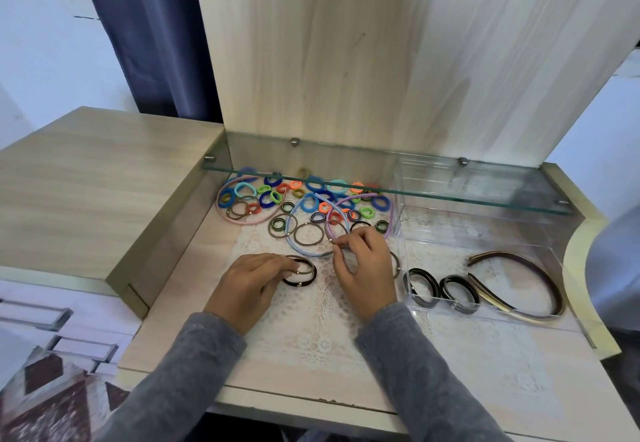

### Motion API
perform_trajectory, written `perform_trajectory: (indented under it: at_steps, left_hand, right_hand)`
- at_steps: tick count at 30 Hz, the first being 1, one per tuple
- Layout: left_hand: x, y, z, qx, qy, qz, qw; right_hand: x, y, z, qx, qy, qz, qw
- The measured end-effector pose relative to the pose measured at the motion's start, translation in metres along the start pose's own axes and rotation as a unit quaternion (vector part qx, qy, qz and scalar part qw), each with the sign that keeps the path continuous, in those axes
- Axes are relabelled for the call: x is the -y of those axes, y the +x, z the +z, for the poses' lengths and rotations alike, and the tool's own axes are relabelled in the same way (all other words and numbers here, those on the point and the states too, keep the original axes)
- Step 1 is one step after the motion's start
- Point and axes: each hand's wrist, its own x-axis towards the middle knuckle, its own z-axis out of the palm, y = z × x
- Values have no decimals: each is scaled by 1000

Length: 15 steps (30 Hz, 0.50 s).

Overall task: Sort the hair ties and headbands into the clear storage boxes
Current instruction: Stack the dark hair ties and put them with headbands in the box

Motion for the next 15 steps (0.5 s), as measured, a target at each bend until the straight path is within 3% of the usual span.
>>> perform_trajectory:
  at_steps: [9, 15]
  left_hand:
    - [3, -2, 0, 40, -25, -12, 999]
    - [4, 1, 2, -27, -18, -56, 998]
  right_hand:
    - [12, -5, -8, 38, -9, -72, 997]
    - [21, -11, -9, 89, -49, -123, 987]
